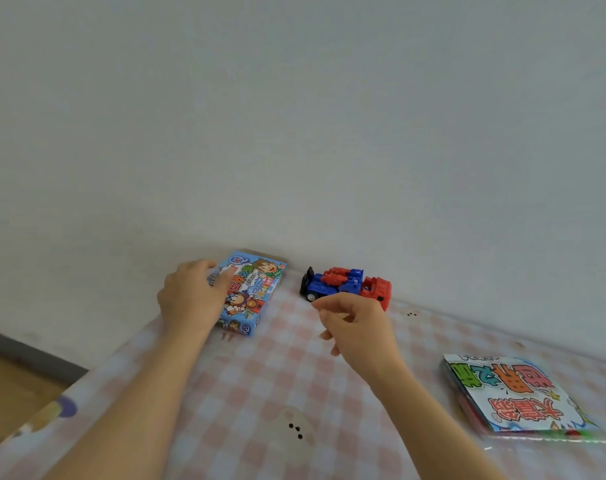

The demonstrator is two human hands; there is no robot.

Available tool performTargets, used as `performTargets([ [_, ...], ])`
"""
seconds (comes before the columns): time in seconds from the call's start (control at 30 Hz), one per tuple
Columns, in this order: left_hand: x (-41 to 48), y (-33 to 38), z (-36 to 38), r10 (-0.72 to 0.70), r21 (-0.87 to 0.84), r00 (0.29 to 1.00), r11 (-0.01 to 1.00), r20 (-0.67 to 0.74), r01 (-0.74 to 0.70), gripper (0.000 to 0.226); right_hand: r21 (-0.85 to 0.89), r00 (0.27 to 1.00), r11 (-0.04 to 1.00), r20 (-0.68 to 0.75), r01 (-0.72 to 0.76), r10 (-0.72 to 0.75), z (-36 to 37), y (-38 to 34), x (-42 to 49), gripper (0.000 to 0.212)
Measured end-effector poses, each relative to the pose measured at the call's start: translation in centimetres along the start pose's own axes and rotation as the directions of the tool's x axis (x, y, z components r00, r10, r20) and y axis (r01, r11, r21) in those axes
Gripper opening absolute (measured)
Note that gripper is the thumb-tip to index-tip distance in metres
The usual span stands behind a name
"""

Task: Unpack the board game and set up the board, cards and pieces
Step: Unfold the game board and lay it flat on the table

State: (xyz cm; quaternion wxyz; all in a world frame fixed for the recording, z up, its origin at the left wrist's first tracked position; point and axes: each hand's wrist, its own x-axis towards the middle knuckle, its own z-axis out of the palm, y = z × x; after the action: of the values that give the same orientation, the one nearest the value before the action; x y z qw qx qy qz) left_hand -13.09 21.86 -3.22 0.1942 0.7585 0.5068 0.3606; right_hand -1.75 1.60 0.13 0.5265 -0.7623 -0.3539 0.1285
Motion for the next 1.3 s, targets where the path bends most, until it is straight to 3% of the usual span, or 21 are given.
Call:
performTargets([
  [0.13, -0.6, 1.5, 0.2, 0.114, 0.212, 0.964, 0.963, 0.242, -0.166, 0.074, -0.095, 0.989, 0.995, -0.141, 0.018, -0.031, -0.5, 0.8, 1.2, 0.028],
  [0.3, 0.4, 1.4, 0.3, 0.109, 0.134, 0.952, 0.979, 0.286, -0.153, 0.072, -0.352, 0.937, 0.936, -0.327, -0.001, -0.122, -1.3, 2.1, 2.5, 0.037],
  [0.37, 0.7, 1.2, 0.1, 0.116, 0.132, 0.952, 0.978, 0.282, -0.159, 0.067, -0.427, 0.936, 0.904, -0.329, -0.027, -0.127, -2.1, 2.5, 2.9, 0.045],
  [0.47, 0.0, 1.8, 0.3, 0.193, 0.270, 0.952, 0.928, 0.239, -0.256, 0.069, -0.505, 0.953, 0.855, -0.300, -0.114, -0.050, -3.3, 3.5, 3.8, 0.057],
  [0.57, -0.6, 3.0, 1.0, 0.223, 0.344, 0.921, 0.878, 0.320, -0.332, 0.075, -0.529, 0.973, 0.833, -0.226, -0.163, 0.047, -3.5, 4.1, 5.0, 0.066],
  [0.77, 0.4, 2.7, 0.2, 0.217, 0.231, 0.872, 0.911, 0.438, -0.342, 0.083, -0.519, 0.992, 0.847, -0.096, -0.115, 0.076, -3.7, 4.1, 6.0, 0.073],
  [0.87, 0.6, 2.8, 0.1, 0.238, 0.220, 0.866, 0.906, 0.440, -0.361, 0.086, -0.482, 0.992, 0.870, -0.111, -0.100, 0.052, -3.5, 3.7, 6.2, 0.060],
  [0.97, 0.0, 4.0, 0.8, 0.365, 0.155, 0.855, 0.882, 0.368, -0.444, 0.084, -0.489, 0.996, 0.869, -0.076, -0.074, 0.041, -3.9, 3.6, 6.7, 0.050],
  [1.07, -1.1, 6.2, 2.1, 0.503, -0.064, 0.759, 0.848, 0.415, -0.527, 0.083, -0.439, 0.999, 0.898, -0.024, -0.039, 0.031, -4.7, 3.3, 6.8, 0.045],
  [1.2, -1.9, 8.8, 4.3, 0.602, -0.127, 0.635, 0.766, 0.485, -0.630, 0.089, -0.367, 0.999, 0.930, 0.039, 0.027, -0.013, -5.5, 3.0, 6.1, 0.045],
  [1.3, -2.3, 10.3, 5.3, 0.643, -0.168, 0.592, 0.733, 0.485, -0.659, 0.071, -0.324, 0.998, 0.945, 0.054, 0.041, -0.025, -5.8, 3.4, 5.5, 0.054],
])
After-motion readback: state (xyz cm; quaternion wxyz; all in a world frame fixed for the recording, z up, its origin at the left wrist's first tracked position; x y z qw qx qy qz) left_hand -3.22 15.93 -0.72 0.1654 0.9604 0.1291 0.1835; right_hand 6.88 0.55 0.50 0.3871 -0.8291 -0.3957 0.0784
